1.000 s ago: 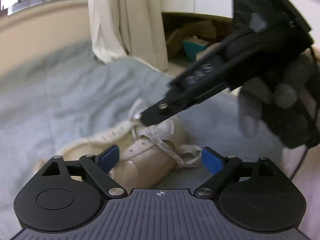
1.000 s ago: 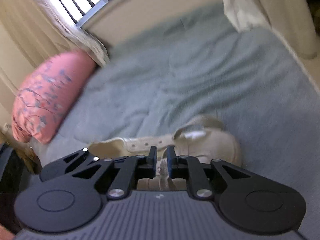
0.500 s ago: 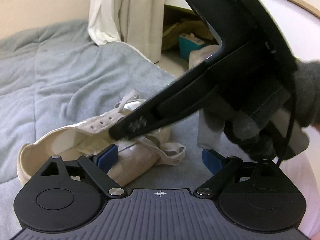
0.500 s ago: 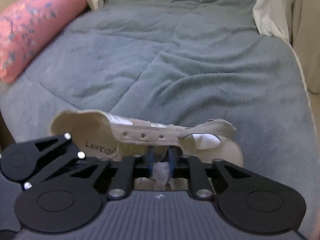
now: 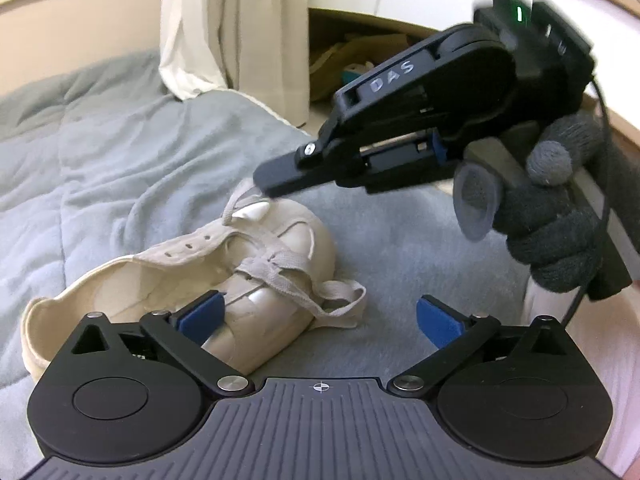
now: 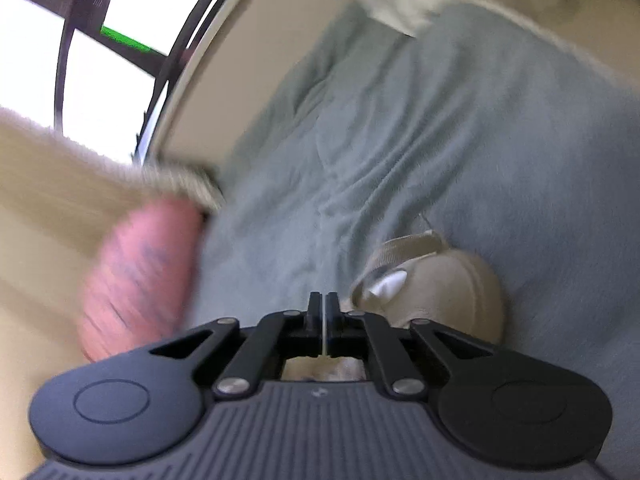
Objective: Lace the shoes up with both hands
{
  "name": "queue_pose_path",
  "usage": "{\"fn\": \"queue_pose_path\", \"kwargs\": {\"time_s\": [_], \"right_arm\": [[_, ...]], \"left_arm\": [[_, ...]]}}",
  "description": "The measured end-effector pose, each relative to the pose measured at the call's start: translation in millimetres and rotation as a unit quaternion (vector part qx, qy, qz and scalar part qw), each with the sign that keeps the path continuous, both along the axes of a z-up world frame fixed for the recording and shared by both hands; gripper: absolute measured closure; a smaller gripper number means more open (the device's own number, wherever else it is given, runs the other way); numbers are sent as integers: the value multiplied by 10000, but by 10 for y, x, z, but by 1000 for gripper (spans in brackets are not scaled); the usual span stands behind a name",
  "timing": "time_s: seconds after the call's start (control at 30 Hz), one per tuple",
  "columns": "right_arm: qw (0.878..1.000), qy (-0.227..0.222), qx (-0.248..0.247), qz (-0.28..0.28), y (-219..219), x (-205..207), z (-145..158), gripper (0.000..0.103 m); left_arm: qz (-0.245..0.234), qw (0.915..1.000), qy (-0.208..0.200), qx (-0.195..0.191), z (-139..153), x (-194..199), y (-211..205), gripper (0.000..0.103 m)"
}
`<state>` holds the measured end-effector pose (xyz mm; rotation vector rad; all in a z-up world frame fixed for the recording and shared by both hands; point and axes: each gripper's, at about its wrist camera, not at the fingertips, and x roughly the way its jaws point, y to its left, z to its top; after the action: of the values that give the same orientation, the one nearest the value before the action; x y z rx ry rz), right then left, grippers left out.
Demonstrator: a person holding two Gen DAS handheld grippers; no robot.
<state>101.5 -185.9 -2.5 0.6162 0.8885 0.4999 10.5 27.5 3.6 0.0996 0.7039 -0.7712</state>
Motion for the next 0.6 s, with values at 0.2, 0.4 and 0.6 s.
{"fn": "queue_pose_path", "kwargs": {"time_s": [0.2, 0.4, 0.6], "right_arm": [[9797, -86, -1747, 977, 599, 70, 115, 68], [9550, -203, -2675, 1268, 989, 165, -6, 77], [9945, 709, -647, 421, 390, 299, -244, 95]], "left_arm": [[-149, 9991, -234, 311, -37, -101, -49, 0], [-70, 9996, -226, 150, 15, -106, 48, 0], [400, 9985, -226, -300, 137, -93, 404, 0]]}}
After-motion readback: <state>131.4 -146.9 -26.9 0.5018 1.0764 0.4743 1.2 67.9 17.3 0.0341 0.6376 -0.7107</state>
